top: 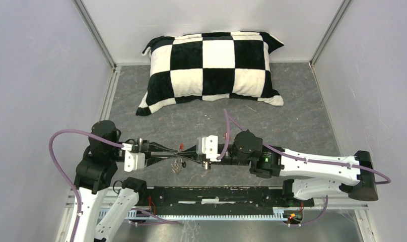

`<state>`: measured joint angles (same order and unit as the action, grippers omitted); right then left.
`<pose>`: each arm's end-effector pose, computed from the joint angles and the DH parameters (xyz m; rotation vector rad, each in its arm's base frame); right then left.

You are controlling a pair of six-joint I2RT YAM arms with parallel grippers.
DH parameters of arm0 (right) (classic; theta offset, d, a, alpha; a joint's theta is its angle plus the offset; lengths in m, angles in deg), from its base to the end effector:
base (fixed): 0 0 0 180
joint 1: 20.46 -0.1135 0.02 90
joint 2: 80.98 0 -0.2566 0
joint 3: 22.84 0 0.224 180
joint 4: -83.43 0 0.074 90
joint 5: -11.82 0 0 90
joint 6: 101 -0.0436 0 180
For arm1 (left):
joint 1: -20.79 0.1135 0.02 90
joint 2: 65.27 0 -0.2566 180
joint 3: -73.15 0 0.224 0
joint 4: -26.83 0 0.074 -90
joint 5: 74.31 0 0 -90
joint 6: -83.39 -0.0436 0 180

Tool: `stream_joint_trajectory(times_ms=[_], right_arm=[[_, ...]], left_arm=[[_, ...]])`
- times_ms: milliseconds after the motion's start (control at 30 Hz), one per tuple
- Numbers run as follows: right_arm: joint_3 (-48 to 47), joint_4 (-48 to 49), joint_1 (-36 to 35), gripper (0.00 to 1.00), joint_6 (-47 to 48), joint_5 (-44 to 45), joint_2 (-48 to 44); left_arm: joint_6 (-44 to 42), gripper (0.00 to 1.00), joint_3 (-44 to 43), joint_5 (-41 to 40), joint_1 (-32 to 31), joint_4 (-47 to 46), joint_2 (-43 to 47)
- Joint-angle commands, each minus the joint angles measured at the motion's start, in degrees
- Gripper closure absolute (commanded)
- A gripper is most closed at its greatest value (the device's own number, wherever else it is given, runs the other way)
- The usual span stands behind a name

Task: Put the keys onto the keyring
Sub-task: Adjust the keyring.

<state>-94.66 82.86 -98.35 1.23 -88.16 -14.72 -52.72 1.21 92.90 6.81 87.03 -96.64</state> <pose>0.0463 0.2520 0.3803 -1.2169 1.0031 1.0439 0.0381 -0.0533 0.3647 1.4787 0.8738 -0.8564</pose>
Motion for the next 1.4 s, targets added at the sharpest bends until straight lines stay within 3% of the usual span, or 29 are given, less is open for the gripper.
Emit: stream_joint_trajectory(times_ms=[0,167,300,467,667,967,1367], right_arm=[[-5.78,-5.61,0.19,1.0,1.06,2.28,1.49],[-11.48,-12.93,0.19,0.95,1.23,2.05,3.85],[-11.62,-12.83,0.15,0.84,1.04,1.15,2.58],[-7.46,-8.93,0.21,0.57,1.3,3.31,-2.96],[0.75,-2.81,0.34,0.46,1.04,3.99,-10.65],[2.5,1.55,0.8,0.47,0.52,-0.75,-9.24],[2.72,9.28,1.45,0.61,-0.89,-5.09,-5.58]], left_arm=[[1.61,0.78,-0.08,2.02,0.0,-1.65,0.69],[-0.18,0.97,0.37,0.27,0.0,-1.58,0.55],[0.46,0.98,0.04,0.82,0.0,-1.52,-0.53],[6.51,0.98,-0.57,5.32,0.0,-5.79,-1.88],[8.85,0.98,-2.08,10.63,0.0,-7.58,-3.46],[8.59,0.98,-6.16,14.48,0.0,-7.23,-6.47],[5.88,0.98,-7.55,16.38,0.0,-4.76,-7.33]])
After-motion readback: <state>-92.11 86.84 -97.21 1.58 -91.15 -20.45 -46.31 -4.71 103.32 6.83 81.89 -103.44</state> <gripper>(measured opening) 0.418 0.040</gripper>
